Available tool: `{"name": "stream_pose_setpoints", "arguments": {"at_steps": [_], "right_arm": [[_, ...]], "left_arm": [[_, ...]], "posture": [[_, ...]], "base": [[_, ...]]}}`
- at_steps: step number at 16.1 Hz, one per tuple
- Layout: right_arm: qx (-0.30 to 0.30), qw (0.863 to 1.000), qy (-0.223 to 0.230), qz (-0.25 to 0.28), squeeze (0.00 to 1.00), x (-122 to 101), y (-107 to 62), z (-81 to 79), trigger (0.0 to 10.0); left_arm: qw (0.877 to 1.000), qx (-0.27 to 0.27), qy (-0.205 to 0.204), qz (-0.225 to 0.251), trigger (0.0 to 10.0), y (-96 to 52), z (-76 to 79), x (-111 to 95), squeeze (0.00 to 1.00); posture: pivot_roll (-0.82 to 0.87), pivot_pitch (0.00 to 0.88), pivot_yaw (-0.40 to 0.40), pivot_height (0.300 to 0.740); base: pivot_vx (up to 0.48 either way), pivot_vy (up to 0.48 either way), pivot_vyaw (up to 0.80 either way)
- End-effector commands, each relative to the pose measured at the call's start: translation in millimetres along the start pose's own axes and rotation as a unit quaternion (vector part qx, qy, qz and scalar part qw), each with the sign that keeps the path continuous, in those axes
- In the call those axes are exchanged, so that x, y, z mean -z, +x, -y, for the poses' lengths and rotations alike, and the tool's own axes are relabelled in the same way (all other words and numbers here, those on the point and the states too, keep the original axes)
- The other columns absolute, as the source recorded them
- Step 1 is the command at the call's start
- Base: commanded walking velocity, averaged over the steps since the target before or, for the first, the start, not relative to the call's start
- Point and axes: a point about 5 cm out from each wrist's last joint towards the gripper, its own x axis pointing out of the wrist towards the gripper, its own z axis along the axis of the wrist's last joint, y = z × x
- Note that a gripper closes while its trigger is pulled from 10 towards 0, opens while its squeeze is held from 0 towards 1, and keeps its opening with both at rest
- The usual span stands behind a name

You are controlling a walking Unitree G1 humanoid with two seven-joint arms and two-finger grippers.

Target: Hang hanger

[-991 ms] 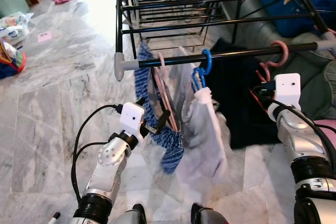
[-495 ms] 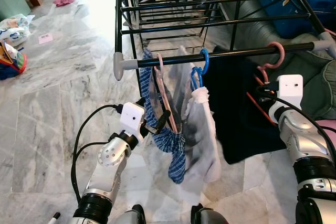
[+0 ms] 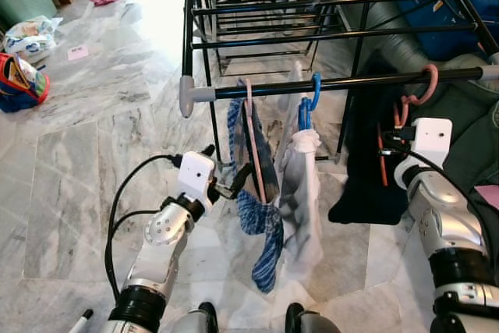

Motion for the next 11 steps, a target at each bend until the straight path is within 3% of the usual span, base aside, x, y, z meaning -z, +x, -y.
{"name": "stream_pose_setpoints", "arguments": {"at_steps": [1,4,6,11], "right_arm": [[0.012,1.000,0.003,0.028,0.00,-9.2,-3.3,2.3,0.0],[0.017,0.999,-0.006,0.045,0.00,-12.0,-10.6,-1.2,0.0],[0.000,0.996,-0.030,0.086,0.00,-18.4,-22.9,-9.6,0.0],[0.020,0.990,-0.065,0.122,0.00,-13.1,-46.7,-11.6,0.0]], "left_arm": [[1.000,0.002,0.008,-0.007,10.0,-1.2,-1.0,2.4,0.00],[1.000,0.003,0.015,-0.003,10.0,0.3,-0.4,0.5,0.00],[1.000,-0.002,0.028,0.008,10.0,2.8,-0.5,-4.8,0.00],[0.998,-0.022,0.058,0.015,10.0,5.2,-2.7,-9.4,0.00]], "posture": [[-0.05,0.188,0.052,0.740],[-0.06,0.183,0.052,0.740],[-0.06,0.180,0.053,0.740],[-0.07,0.177,0.057,0.740]], "base": [[0.000,0.000,0.00],[0.000,0.000,0.00],[0.000,0.000,0.00],[0.000,0.000,0.00]]}}
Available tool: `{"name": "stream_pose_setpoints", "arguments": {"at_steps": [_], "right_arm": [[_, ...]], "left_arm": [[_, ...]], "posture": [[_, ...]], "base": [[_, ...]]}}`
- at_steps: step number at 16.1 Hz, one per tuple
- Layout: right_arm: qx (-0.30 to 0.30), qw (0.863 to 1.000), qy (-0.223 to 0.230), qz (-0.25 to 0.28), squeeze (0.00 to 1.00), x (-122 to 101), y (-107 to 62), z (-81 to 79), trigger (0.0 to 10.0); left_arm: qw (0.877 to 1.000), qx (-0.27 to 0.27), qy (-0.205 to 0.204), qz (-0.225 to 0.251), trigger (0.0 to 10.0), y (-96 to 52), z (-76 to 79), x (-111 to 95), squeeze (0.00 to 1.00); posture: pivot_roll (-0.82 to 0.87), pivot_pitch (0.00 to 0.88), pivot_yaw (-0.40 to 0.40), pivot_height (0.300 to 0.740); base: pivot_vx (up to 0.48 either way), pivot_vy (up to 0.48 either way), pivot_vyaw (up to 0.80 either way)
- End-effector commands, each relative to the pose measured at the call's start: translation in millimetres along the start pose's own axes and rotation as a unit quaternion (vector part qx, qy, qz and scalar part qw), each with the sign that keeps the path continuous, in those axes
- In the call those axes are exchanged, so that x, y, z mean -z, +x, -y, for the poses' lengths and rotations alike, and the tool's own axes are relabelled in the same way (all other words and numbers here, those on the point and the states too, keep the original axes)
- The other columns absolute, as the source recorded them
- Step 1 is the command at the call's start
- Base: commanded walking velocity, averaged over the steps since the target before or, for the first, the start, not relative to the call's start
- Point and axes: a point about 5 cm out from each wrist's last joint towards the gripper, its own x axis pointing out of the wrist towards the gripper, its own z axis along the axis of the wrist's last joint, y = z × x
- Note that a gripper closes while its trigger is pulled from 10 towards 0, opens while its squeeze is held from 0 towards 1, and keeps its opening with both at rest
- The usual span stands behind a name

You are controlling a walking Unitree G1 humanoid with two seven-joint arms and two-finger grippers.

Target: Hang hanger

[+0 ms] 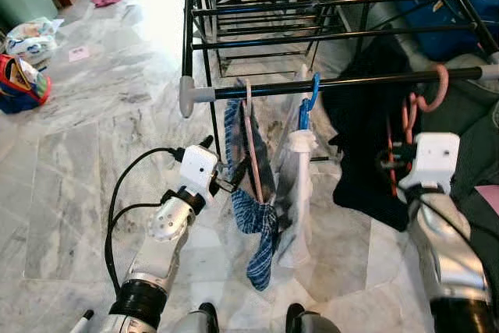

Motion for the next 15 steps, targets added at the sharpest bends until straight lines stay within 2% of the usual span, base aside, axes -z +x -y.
{"name": "stream_pose_setpoints", "arguments": {"at_steps": [1,2,3,7,15], "right_arm": [[0.015,1.000,-0.003,0.023,0.00,-4.6,-10.1,0.5,3.1],[0.019,1.000,-0.001,0.011,0.00,3.2,-18.0,-1.8,7.1],[0.021,1.000,0.001,0.002,0.00,9.6,-24.0,-4.5,10.0],[0.033,0.999,0.011,-0.024,0.00,27.7,-45.8,-21.4,10.0],[0.032,0.999,0.026,-0.024,0.00,25.7,-41.2,-28.2,10.0]], "left_arm": [[1.000,-0.006,0.016,-0.012,10.0,-1.8,-1.5,5.0,0.00],[1.000,-0.014,0.018,-0.016,10.0,-2.9,-3.3,7.3,0.00],[0.999,-0.017,0.018,-0.020,10.0,-3.5,-4.4,8.9,0.00],[0.999,-0.030,0.022,-0.033,10.0,-4.6,-4.2,13.5,0.00],[0.998,-0.037,0.020,-0.038,10.0,-2.1,-1.9,15.1,0.00]], "posture": [[-0.07,0.175,0.055,0.740],[-0.08,0.173,0.055,0.740],[-0.08,0.170,0.055,0.740],[-0.08,0.170,0.056,0.740],[-0.08,0.171,0.055,0.740]], "base": [[0.000,0.000,0.00],[0.000,0.000,0.00],[0.000,0.000,0.00],[-0.060,0.000,0.00],[-0.274,0.000,0.00]]}}
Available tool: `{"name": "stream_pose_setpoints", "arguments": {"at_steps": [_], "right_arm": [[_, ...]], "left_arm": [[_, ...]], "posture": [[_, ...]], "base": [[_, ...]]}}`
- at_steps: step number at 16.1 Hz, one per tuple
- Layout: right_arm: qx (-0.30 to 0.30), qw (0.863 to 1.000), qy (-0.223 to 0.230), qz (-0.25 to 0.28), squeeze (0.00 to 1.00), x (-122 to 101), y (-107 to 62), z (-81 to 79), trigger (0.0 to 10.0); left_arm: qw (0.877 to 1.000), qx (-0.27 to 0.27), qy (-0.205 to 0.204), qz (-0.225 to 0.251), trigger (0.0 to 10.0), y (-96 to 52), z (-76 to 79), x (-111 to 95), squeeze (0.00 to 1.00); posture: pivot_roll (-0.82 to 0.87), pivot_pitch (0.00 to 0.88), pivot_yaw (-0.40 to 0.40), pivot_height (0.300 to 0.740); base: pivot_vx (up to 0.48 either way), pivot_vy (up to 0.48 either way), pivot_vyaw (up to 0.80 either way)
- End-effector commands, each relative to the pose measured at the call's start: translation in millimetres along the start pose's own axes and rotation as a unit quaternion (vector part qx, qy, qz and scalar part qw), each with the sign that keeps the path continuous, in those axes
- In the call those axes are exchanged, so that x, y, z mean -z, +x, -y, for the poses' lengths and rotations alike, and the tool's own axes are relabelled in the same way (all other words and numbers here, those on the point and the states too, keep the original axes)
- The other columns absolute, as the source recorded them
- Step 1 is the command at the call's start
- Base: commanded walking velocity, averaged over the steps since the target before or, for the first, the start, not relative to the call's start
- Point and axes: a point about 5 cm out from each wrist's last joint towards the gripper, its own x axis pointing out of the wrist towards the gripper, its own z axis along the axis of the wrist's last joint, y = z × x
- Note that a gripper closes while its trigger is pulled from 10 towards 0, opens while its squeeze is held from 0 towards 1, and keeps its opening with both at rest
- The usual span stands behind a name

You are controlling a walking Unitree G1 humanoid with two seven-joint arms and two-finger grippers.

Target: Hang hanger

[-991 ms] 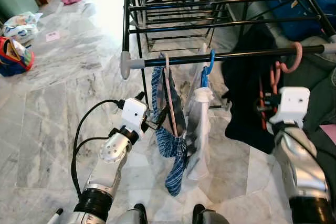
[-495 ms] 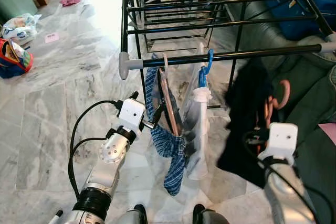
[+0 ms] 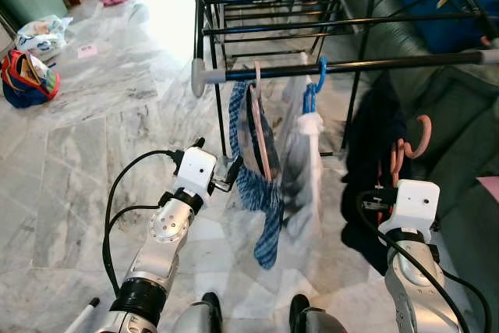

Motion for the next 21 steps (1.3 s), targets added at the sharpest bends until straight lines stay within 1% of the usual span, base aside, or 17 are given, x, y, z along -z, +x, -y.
{"name": "stream_pose_setpoints", "arguments": {"at_steps": [1,4,6,10,13,14,17,21], "right_arm": [[-0.003,1.000,0.005,0.024,0.00,-10.0,1.2,-2.0,10.0],[-0.004,1.000,0.002,0.024,0.00,-11.2,2.0,-3.6,10.0],[0.000,1.000,0.012,0.020,0.00,-10.5,2.1,-3.0,10.0],[0.009,1.000,0.010,0.025,0.00,-12.8,2.9,-1.7,10.0],[0.007,1.000,0.010,0.025,0.00,-12.8,3.1,-3.9,10.0],[0.004,1.000,0.011,0.025,0.00,-12.7,3.7,-5.7,10.0],[-0.008,1.000,0.005,0.026,0.00,-12.8,4.3,-10.8,10.0],[-0.020,0.999,0.004,0.029,0.00,-13.8,5.3,-15.1,10.0]], "left_arm": [[1.000,0.002,0.001,-0.010,10.0,-1.0,2.9,4.5,0.00],[1.000,0.002,0.001,-0.011,10.0,-0.6,3.9,4.9,0.00],[1.000,0.004,0.000,-0.011,10.0,-0.3,4.9,5.3,0.00],[1.000,0.005,0.001,-0.013,10.0,0.9,5.8,6.1,0.00],[1.000,0.005,0.002,-0.015,10.0,1.4,7.0,7.1,0.00],[1.000,0.007,0.002,-0.011,10.0,0.9,7.3,7.0,0.00],[1.000,0.009,-0.015,-0.012,10.0,0.5,5.2,9.0,0.00],[1.000,0.013,-0.016,-0.014,10.0,2.1,3.6,9.2,0.00]], "posture": [[-0.08,0.170,0.053,0.740],[-0.08,0.169,0.051,0.740],[-0.08,0.170,0.049,0.740],[-0.09,0.170,0.048,0.740],[-0.08,0.169,0.047,0.740],[-0.08,0.167,0.048,0.740],[-0.08,0.160,0.045,0.740],[-0.07,0.147,0.044,0.740]], "base": [[-0.300,0.000,0.00],[-0.301,0.000,0.00],[-0.304,0.000,0.00],[-0.304,0.000,0.00],[-0.304,0.000,0.00],[0.000,0.000,0.00],[0.000,0.000,0.00],[0.000,0.000,0.00]]}}
